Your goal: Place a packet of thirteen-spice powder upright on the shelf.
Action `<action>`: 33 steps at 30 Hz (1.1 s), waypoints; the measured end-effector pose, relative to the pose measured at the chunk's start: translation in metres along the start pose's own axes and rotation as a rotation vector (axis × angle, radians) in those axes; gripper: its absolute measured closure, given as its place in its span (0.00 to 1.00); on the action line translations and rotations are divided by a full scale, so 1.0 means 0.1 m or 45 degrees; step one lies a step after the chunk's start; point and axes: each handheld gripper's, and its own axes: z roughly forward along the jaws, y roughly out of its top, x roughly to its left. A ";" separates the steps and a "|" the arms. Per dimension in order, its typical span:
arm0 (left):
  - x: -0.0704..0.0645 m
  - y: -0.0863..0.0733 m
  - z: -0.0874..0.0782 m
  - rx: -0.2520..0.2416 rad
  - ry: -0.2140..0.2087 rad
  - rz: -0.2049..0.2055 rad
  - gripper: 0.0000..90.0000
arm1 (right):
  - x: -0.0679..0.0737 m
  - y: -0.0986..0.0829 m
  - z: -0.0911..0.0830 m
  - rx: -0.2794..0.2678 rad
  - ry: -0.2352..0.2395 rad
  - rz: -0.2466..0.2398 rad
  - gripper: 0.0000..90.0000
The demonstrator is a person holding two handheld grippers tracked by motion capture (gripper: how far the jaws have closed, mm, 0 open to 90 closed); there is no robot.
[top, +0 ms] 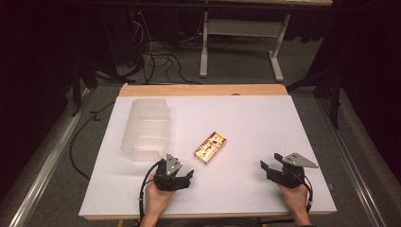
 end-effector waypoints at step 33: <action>-0.12 0.64 0.06 0.056 -0.032 0.050 0.19 | 0.00 -0.01 -0.02 -0.024 0.000 0.001 0.37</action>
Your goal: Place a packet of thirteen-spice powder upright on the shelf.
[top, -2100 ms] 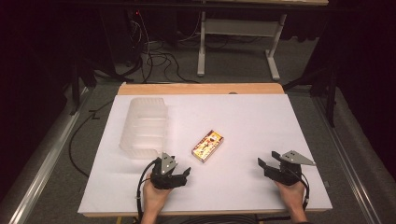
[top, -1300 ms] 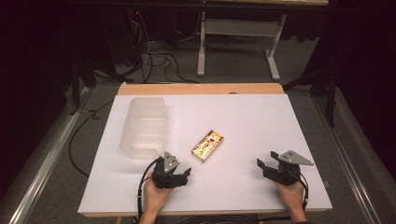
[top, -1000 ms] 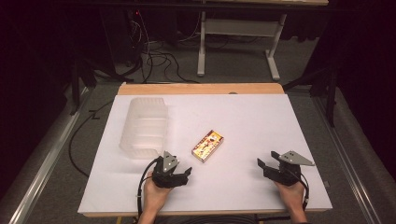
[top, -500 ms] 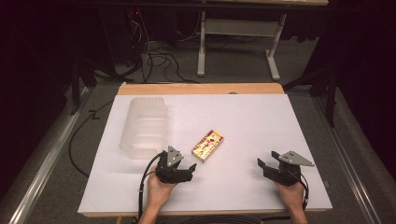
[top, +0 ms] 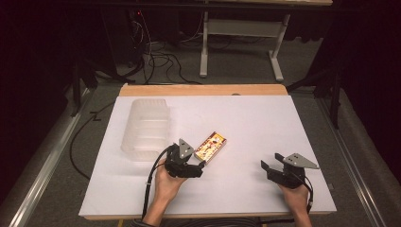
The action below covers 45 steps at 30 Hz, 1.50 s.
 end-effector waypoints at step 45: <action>-0.07 0.61 1.05 0.200 -0.038 -0.020 0.24 | -0.06 0.00 0.01 0.015 0.043 0.065 0.36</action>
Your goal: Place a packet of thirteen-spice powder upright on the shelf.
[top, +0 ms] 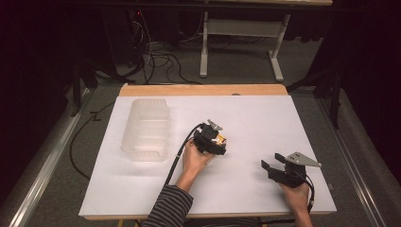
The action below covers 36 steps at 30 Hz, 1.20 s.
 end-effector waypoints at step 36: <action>-0.10 -0.03 -0.20 -0.095 0.060 0.122 0.36 | 0.02 0.00 0.00 -0.002 -0.008 -0.025 0.36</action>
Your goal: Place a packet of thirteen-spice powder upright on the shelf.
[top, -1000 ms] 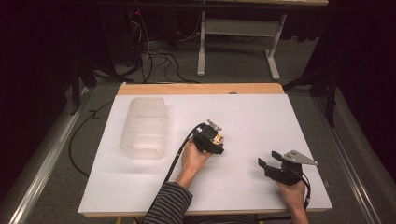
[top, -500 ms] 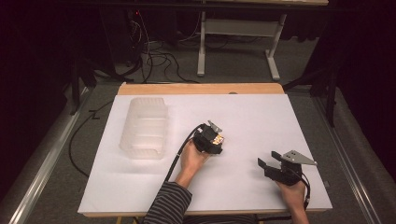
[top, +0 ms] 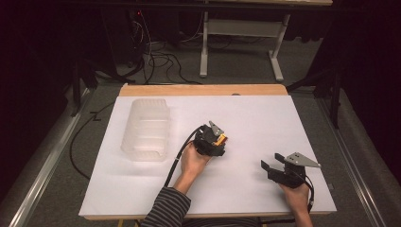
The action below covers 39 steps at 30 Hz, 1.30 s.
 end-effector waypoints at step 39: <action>0.17 -0.18 -0.74 -0.199 0.085 -0.035 0.36 | 0.01 0.00 0.01 0.004 -0.009 -0.009 0.36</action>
